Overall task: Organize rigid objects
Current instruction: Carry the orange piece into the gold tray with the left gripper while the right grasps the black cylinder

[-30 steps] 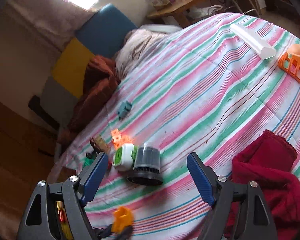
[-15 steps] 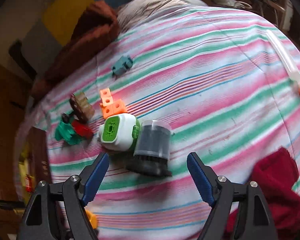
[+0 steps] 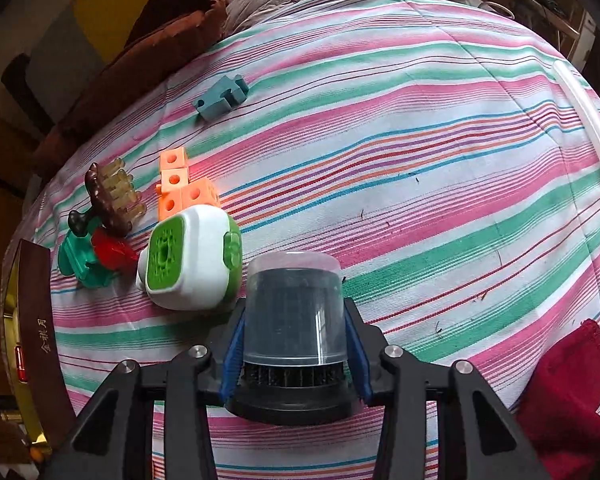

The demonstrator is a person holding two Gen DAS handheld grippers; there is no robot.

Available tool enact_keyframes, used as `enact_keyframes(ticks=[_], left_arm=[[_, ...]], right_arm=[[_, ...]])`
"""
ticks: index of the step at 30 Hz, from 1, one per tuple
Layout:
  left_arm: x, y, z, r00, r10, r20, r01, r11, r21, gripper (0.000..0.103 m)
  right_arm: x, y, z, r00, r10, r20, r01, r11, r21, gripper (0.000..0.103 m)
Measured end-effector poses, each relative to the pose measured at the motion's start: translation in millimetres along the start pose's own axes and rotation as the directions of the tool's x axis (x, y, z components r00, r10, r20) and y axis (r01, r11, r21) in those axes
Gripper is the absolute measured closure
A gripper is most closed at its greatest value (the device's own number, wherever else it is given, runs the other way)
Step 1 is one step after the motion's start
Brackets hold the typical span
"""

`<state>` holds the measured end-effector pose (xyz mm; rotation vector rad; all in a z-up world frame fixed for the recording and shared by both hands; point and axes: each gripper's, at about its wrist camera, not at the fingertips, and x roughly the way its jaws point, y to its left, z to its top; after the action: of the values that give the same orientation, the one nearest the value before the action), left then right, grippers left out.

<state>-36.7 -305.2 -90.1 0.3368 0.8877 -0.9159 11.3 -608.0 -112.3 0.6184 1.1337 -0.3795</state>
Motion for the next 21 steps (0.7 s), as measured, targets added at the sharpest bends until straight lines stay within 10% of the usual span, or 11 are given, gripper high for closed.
enact_keyframes(ticks=[21], left_arm=[[-91, 37, 16, 0.989, 0.027, 0.145, -0.006, 0.990, -0.142, 0.078]], right_arm=[[7, 42, -15, 0.985, -0.159, 0.065, 0.169, 0.961, -0.219, 0.059]])
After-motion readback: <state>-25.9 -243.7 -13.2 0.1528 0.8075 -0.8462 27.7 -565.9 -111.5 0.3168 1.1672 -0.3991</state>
